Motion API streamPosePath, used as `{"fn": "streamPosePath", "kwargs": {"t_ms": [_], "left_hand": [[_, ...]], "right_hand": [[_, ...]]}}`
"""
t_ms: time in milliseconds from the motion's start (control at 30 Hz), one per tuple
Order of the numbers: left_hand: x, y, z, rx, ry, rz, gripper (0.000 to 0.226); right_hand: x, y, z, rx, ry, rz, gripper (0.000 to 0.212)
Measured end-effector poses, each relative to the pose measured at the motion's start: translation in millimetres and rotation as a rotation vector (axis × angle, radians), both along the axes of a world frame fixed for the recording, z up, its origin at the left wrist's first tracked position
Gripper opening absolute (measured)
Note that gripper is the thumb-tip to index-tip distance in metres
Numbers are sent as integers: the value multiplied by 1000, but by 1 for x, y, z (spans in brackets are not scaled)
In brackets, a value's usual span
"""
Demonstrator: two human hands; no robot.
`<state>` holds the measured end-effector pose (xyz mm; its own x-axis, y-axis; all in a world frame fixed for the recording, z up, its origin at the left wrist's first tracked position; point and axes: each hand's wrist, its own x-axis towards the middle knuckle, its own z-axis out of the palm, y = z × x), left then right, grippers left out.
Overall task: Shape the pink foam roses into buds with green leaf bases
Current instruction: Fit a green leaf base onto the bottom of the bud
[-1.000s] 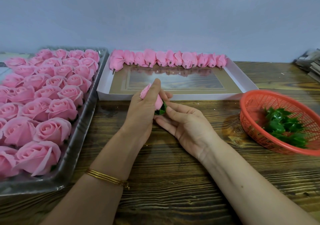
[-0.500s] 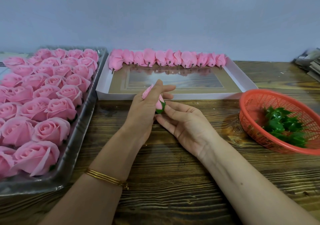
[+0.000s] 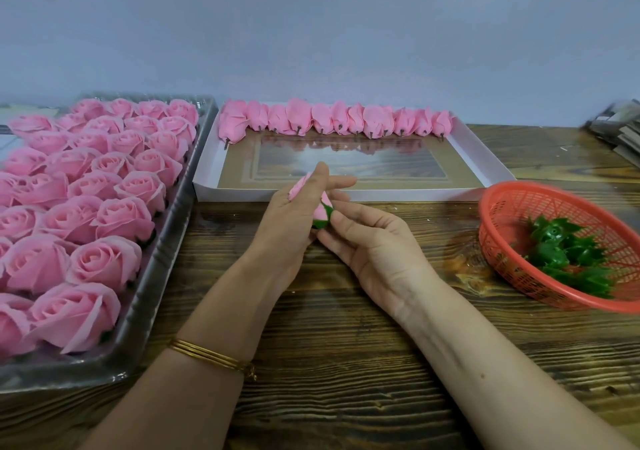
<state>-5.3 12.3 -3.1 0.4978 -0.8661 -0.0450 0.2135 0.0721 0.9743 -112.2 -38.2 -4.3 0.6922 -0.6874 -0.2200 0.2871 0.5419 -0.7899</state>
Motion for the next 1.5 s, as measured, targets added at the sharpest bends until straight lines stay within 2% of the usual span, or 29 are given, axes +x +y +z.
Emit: {"fn": "streamPosePath", "kwargs": {"t_ms": [167, 367, 567, 700, 900, 1033, 1233, 1333, 1500], "left_hand": [[2, 1, 1, -3, 91, 2, 44], [1, 1, 1, 36, 30, -15, 44], [1, 3, 1, 52, -8, -41, 49], [1, 3, 0, 48, -30, -45, 49], [1, 2, -1, 49, -20, -48, 47], [1, 2, 0, 40, 40, -41, 53], [1, 0, -3, 39, 3, -28, 39], [-1, -1, -3, 28, -4, -1, 39], [-3, -3, -1, 4, 9, 92, 42]], "right_hand": [[0, 0, 4, 56, 43, 90, 17], [-2, 0, 6, 109, 53, 120, 19], [-3, -3, 2, 79, 10, 129, 34], [-4, -4, -1, 46, -16, 124, 33], [-1, -3, -3, -42, -32, 44, 38], [-1, 0, -5, -206, 37, -46, 39], [-2, 2, -7, -435, 150, -121, 37], [-1, 1, -6, -403, 130, -123, 38], [1, 1, -3, -162, 46, -78, 47]]}}
